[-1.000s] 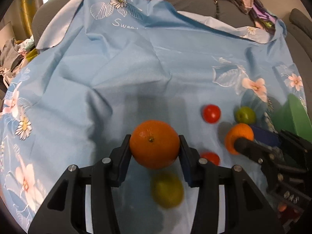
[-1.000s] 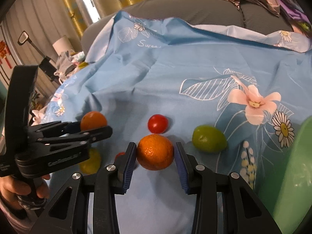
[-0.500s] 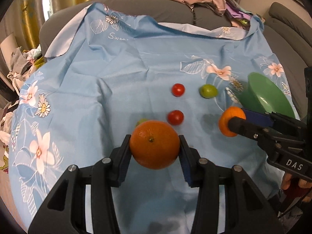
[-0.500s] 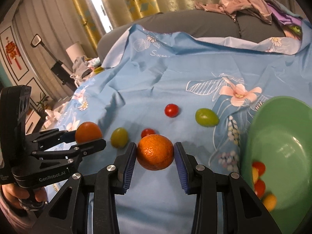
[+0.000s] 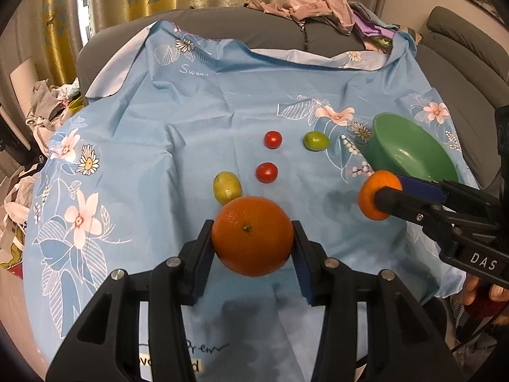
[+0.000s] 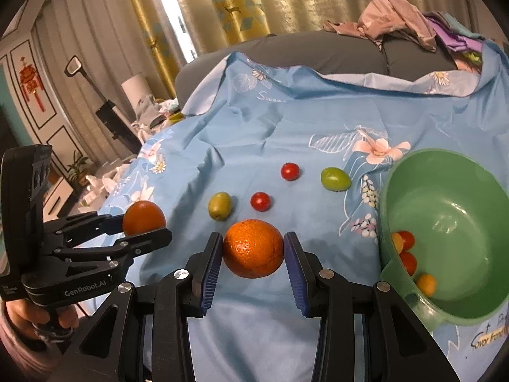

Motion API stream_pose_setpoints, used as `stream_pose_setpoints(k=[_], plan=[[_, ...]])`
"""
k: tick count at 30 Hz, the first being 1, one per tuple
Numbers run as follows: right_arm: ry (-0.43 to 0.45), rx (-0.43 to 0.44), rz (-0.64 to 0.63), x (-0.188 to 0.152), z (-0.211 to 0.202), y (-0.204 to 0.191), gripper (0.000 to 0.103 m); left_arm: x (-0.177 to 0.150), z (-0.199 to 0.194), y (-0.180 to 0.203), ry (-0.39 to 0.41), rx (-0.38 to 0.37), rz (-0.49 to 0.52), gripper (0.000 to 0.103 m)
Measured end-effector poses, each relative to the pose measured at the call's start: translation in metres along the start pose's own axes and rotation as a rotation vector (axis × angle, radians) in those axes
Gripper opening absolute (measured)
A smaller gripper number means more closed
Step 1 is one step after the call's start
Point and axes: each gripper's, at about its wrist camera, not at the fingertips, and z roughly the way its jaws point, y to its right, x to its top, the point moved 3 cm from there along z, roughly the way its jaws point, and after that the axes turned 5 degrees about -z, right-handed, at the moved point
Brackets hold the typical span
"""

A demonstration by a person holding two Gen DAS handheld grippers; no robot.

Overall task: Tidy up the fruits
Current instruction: 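Carry both mandarins over the green bowl and open both tools to drop them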

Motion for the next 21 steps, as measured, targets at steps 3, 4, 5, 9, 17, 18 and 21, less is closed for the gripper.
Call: stream_pose_setpoints(k=[3, 4, 5, 9, 17, 18, 21], plan=[[0.009, 0.003, -0.010, 0.000, -0.006, -0.006, 0.041, -0.002, -0.007, 0.001, 0.011, 0.000, 0.000, 0.046], [0.011, 0.004, -0.014, 0.000, -0.007, -0.007, 0.041, -0.003, -0.009, 0.002, 0.015, 0.001, 0.001, 0.046], [0.015, 0.006, -0.020, 0.001, -0.009, -0.010, 0.041, -0.003, -0.011, 0.002, 0.019, 0.002, 0.002, 0.046], [0.024, 0.013, -0.035, 0.001, -0.015, -0.017, 0.041, -0.003, -0.020, 0.002, 0.037, 0.005, 0.003, 0.046], [0.053, 0.024, -0.058, 0.005, -0.025, -0.026, 0.041, -0.001, -0.033, 0.004, 0.074, 0.024, 0.023, 0.046], [0.056, 0.026, -0.059, 0.005, -0.026, -0.026, 0.041, 0.000, -0.035, 0.005, 0.080, 0.027, 0.028, 0.046], [0.062, 0.030, -0.066, 0.006, -0.028, -0.028, 0.041, 0.001, -0.038, 0.007, 0.090, 0.028, 0.033, 0.046]])
